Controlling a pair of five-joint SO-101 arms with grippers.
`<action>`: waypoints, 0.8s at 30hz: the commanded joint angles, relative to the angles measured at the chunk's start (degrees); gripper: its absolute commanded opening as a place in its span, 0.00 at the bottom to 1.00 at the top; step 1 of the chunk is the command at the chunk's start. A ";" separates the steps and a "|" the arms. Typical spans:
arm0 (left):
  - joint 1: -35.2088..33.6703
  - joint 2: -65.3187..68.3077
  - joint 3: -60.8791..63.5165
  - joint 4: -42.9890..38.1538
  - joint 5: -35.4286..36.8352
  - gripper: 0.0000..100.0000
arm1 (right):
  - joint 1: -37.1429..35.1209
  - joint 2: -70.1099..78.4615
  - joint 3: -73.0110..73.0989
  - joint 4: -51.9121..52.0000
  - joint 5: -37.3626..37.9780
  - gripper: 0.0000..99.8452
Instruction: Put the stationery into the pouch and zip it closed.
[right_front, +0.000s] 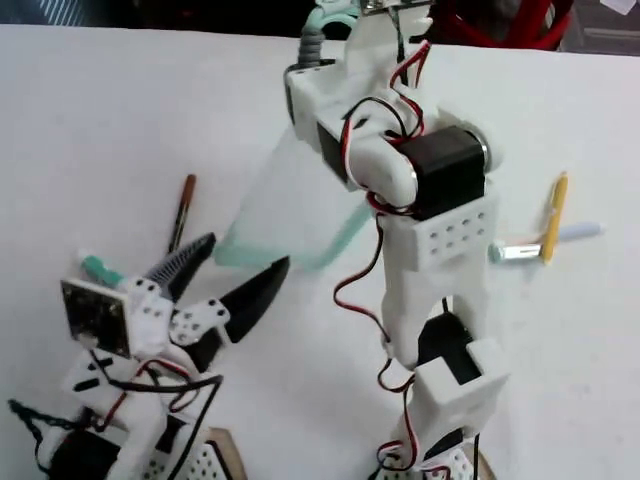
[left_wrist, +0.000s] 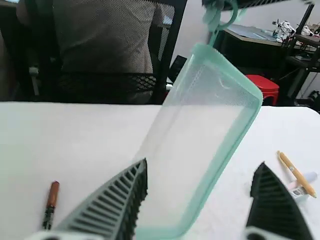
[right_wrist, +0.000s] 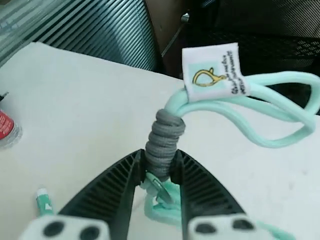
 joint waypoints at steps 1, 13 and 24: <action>-2.15 0.31 -2.99 -1.23 -4.31 0.32 | -4.62 -2.68 -0.35 0.40 7.38 0.02; -0.57 0.40 9.58 -15.47 -6.33 0.32 | -9.63 -4.00 -0.18 0.75 8.09 0.02; 0.40 0.40 14.15 -17.05 -6.07 0.32 | -10.07 -12.44 15.74 0.57 8.09 0.02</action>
